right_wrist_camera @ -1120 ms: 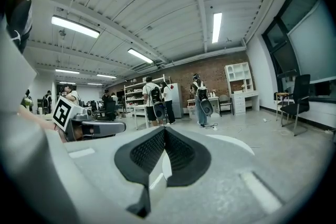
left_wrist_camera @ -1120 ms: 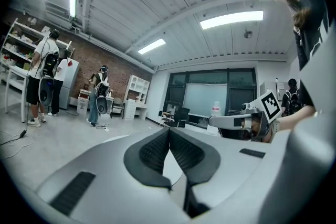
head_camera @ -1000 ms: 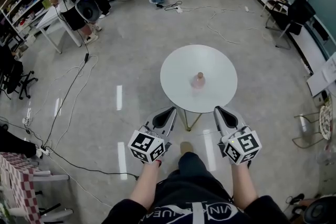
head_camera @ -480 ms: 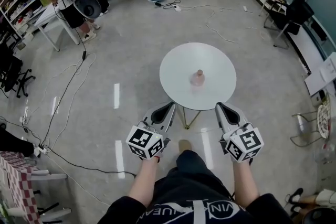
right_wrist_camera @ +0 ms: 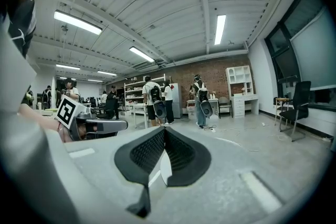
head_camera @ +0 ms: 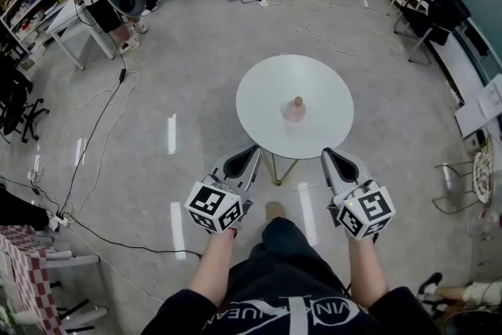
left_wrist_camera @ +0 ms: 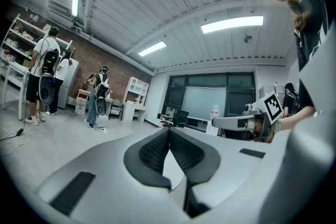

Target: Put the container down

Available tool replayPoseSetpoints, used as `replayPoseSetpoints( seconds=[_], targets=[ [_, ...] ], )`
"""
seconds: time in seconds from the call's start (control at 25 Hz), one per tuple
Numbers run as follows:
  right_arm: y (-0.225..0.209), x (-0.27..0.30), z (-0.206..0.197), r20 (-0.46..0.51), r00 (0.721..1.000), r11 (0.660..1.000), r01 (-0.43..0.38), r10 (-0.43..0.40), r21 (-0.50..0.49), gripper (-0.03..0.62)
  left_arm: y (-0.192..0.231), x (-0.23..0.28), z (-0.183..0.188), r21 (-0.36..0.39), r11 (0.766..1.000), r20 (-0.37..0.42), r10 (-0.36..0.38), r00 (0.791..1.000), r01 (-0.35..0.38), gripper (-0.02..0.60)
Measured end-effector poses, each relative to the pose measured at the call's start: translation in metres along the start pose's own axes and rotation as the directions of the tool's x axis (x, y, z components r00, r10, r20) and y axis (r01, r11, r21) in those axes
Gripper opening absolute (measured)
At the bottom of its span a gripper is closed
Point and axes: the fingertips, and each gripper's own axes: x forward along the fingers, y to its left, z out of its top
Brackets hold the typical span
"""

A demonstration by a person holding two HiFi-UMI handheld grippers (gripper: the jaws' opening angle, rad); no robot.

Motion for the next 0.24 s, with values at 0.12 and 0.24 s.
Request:
replayPoseSetpoints(
  seconds=[0.12, 0.24],
  targets=[
    [-0.005, 0.005, 0.000, 0.002, 1.000, 1.000, -0.003, 0.003, -0.002, 0.006, 0.003, 0.006, 0.001, -0.001, 1.000, 0.001, 0.000, 1.000, 0.000, 0.014],
    [-0.012, 0.011, 0.000, 0.001, 1.000, 1.000, 0.004, -0.004, 0.005, 0.006, 0.007, 0.013, 0.002, -0.004, 1.000, 0.000, -0.001, 1.000, 0.001, 0.014]
  ],
)
